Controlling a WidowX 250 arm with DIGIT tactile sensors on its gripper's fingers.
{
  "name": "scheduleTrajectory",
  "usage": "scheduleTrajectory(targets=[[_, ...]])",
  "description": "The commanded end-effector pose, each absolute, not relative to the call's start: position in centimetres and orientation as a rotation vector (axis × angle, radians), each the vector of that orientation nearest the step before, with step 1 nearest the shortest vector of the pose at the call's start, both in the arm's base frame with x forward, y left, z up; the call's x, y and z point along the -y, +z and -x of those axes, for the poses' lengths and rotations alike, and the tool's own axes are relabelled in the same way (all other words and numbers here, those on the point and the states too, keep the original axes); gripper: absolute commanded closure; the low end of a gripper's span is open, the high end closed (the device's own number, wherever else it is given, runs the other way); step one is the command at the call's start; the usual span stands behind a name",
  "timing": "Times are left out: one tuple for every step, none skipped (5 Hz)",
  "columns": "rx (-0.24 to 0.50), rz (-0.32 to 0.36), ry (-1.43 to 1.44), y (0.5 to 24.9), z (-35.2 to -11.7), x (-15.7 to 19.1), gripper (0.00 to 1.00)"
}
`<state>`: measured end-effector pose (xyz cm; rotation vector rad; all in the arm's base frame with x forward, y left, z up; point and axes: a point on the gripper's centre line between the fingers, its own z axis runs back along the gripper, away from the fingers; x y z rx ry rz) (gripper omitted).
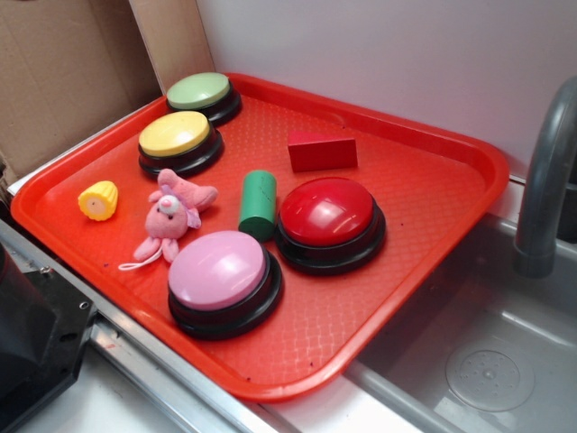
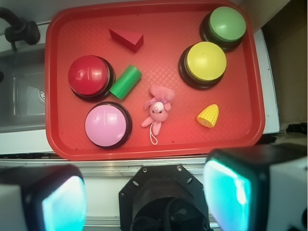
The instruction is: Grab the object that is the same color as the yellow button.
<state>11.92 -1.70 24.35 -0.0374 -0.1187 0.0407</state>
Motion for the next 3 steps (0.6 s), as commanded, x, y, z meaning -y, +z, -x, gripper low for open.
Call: scheduleTrajectory(targets=[[0.119, 0.037, 0.041, 24.4, -11.9, 1.7, 0.0], [0.115, 0.069, 0.166, 23.4, -13.0, 0.3, 0.0], [0.148, 0.15, 0.33, 21.6, -14.1, -1.6, 0.0]])
